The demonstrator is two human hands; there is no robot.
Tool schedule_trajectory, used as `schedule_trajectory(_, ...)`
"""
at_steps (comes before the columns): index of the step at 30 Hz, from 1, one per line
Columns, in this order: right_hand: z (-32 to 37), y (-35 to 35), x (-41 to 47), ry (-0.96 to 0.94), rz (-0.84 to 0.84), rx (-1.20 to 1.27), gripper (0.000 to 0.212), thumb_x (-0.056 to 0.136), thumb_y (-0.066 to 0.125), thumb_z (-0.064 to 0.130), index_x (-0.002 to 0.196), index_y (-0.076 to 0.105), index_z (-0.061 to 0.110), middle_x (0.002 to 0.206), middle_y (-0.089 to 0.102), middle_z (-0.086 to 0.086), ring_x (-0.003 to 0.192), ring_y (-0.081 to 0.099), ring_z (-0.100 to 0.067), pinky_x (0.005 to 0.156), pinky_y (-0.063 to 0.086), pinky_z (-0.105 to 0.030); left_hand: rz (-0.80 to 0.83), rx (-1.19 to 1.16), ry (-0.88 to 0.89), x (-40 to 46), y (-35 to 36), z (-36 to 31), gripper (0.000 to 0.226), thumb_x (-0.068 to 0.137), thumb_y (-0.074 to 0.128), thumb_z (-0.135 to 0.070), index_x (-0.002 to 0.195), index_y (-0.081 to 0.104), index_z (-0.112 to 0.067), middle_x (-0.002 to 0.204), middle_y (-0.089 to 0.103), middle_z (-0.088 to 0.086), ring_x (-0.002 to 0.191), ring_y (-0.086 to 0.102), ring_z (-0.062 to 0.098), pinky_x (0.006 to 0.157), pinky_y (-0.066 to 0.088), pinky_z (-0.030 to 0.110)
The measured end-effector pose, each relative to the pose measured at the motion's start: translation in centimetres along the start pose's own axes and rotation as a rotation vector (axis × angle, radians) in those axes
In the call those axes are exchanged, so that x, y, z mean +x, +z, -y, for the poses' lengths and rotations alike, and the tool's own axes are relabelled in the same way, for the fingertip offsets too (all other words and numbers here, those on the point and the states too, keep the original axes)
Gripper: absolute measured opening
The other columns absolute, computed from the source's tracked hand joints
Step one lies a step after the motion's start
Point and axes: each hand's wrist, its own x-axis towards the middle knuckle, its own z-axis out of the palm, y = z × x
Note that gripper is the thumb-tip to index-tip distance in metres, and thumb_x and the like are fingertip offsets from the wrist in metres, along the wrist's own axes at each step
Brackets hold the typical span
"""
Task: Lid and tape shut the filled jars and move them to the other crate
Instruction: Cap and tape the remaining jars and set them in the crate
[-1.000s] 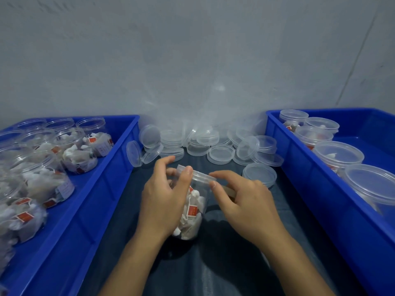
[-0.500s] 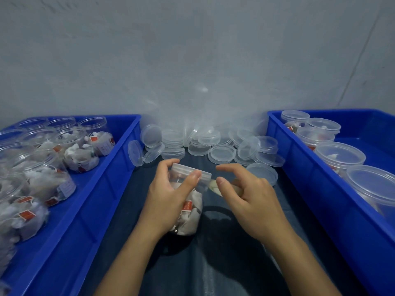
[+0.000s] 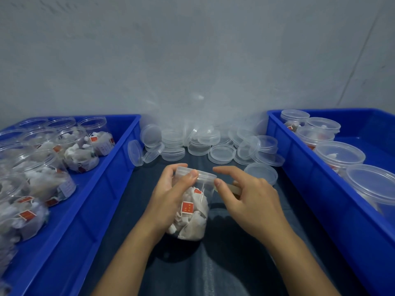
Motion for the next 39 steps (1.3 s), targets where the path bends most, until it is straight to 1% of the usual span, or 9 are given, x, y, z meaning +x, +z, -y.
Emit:
schedule_trajectory(3,0.3,-0.1,-0.3,-0.038,0.009,0.009,0.034,0.097,0.042,0.062,0.128,0.055,0.059,0.060,0.058,0.024,0.071,0.062,-0.009,0.071,0.053,-0.037,0.065,-0.028,-0.013,0.0,-0.3,0.1,0.057,0.082,0.072,-0.056,0.132,0.062,-0.031,0.117,0.076,0.006,0.097,0.076,0.018,0.080,0.059,0.031)
schedule_trajectory(7,0.3,-0.1,-0.4,-0.079,-0.025,0.000,0.027,0.100,0.053,0.050,0.124,0.065,0.049,0.050,0.049,0.024,0.063,0.058,-0.012,0.066,0.052,-0.037,0.085,0.072,-0.001,0.2,-0.6,0.4,0.084,0.071,0.072,-0.076,0.145,0.044,-0.048,0.135,0.066,-0.001,0.119,0.071,0.017,0.104,0.055,0.042)
schedule_trajectory(9,0.4,-0.2,-0.6,-0.091,-0.050,-0.005,0.025,0.100,0.057,0.047,0.122,0.069,0.045,0.048,0.046,0.024,0.059,0.055,-0.013,0.063,0.052,-0.037,0.090,0.135,0.035,0.1,-0.6,0.2,0.087,0.069,0.067,-0.081,0.146,0.038,-0.051,0.138,0.060,-0.009,0.122,0.068,0.009,0.108,0.052,0.039)
schedule_trajectory(12,0.8,-0.2,-0.7,-0.114,-0.082,-0.020,0.022,0.100,0.061,0.044,0.120,0.071,0.042,0.051,0.048,0.022,0.059,0.059,-0.013,0.061,0.053,-0.039,0.014,0.289,0.123,-0.2,-0.3,-0.1,0.084,0.070,0.059,-0.084,0.144,0.042,-0.045,0.135,0.055,-0.015,0.122,0.061,0.003,0.106,0.051,0.036)
schedule_trajectory(16,1.1,-0.2,-0.8,-0.107,-0.108,-0.044,0.021,0.100,0.062,0.045,0.118,0.072,0.041,0.055,0.059,0.016,0.059,0.061,-0.014,0.059,0.053,-0.039,-0.127,0.453,0.211,-1.0,0.2,-0.9,0.075,0.072,0.054,-0.083,0.134,0.055,-0.041,0.117,0.069,-0.015,0.104,0.066,-0.004,0.095,0.057,0.036)
schedule_trajectory(21,1.1,-0.4,-0.9,-0.063,-0.107,-0.008,0.028,0.099,0.051,0.047,0.116,0.071,0.039,0.058,0.059,0.015,0.063,0.062,-0.015,0.062,0.052,-0.042,-0.103,0.625,0.175,-1.3,1.5,-1.0,0.076,0.076,0.058,-0.086,0.140,0.041,-0.048,0.125,0.064,-0.017,0.115,0.062,0.011,0.101,0.051,0.040)
schedule_trajectory(26,1.0,-0.7,-0.7,-0.046,-0.003,0.099,0.038,0.096,0.039,0.037,0.124,0.063,0.041,0.059,0.054,0.018,0.065,0.055,-0.014,0.065,0.046,-0.043,-0.165,0.540,0.179,-0.8,1.2,-0.3,0.056,0.089,0.066,-0.068,0.136,0.047,-0.045,0.120,0.063,-0.020,0.114,0.061,0.008,0.099,0.051,0.039)
schedule_trajectory(33,0.4,-0.8,-0.5,-0.080,-0.017,0.052,0.026,0.102,0.050,0.046,0.123,0.064,0.039,0.054,0.052,0.019,0.055,0.047,-0.008,0.061,0.043,-0.037,-0.152,0.322,0.136,-0.4,0.5,-0.3,0.068,0.074,0.067,-0.075,0.131,0.058,-0.040,0.112,0.070,-0.018,0.103,0.065,-0.005,0.095,0.053,0.030)
schedule_trajectory(39,0.2,-0.7,-0.3,-0.050,0.000,-0.043,0.031,0.101,0.046,0.052,0.126,0.062,0.042,0.050,0.046,0.020,0.057,0.046,-0.006,0.064,0.050,-0.039,-0.102,0.204,0.099,-0.4,0.6,-0.1,0.069,0.067,0.068,-0.076,0.125,0.062,-0.039,0.106,0.072,-0.024,0.097,0.072,0.000,0.095,0.058,0.038)
